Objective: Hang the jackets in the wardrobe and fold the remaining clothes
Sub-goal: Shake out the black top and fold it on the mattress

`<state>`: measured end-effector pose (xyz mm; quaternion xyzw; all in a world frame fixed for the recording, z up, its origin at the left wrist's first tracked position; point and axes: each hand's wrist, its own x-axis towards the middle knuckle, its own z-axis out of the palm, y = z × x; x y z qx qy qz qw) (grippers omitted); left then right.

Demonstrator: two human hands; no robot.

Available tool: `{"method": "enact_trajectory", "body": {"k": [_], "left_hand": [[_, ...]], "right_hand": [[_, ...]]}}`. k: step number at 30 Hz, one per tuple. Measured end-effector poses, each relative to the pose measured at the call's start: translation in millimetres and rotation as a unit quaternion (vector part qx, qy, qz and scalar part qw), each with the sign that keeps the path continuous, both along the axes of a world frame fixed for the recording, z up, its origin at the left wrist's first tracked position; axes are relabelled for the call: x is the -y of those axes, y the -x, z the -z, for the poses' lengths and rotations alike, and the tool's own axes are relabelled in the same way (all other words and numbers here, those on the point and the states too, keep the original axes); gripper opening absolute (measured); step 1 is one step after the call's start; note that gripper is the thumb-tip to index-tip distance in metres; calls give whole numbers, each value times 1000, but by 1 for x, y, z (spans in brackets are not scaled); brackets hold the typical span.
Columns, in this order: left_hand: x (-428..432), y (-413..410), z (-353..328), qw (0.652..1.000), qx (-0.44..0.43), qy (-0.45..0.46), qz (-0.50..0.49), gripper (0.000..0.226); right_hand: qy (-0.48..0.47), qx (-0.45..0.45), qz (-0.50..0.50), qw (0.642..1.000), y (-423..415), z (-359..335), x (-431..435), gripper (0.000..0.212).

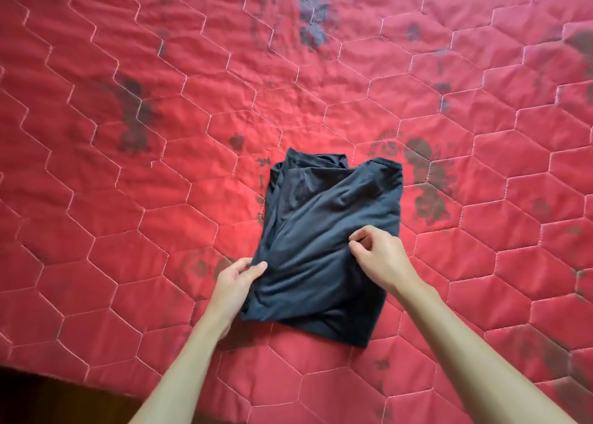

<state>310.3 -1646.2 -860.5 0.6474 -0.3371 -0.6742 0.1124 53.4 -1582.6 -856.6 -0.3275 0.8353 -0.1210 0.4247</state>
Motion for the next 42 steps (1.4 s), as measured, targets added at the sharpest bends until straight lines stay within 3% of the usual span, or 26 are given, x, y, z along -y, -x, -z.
{"method": "enact_trajectory", "body": {"k": [5, 12, 20, 23, 26, 29, 34, 38, 42], "left_hand": [[35, 29, 2, 993, 24, 79, 84, 12], [94, 96, 3, 989, -21, 21, 148, 23], [139, 135, 10, 996, -80, 34, -14, 14], [139, 124, 18, 995, 15, 92, 24, 16], [134, 120, 18, 986, 48, 154, 39, 22], [128, 116, 18, 971, 74, 208, 89, 31], [124, 109, 21, 957, 105, 239, 126, 30], [119, 100, 25, 957, 130, 246, 78, 25], [97, 85, 14, 946, 182, 247, 101, 39]], "right_hand": [[41, -39, 9, 998, 5, 2, 27, 6], [55, -7, 12, 998, 2, 8, 21, 7], [66, 25, 69, 995, 10, 12, 14, 12], [79, -31, 125, 989, 14, 14, 11, 20], [63, -145, 161, 974, 18, 16, 6, 48], [61, -128, 234, 962, 26, 16, 8, 68], [69, -53, 290, 953, 50, 15, 26, 38], [137, -53, 341, 928, 62, 12, 23, 31], [94, -4, 319, 943, 55, 13, 7, 37]]}}
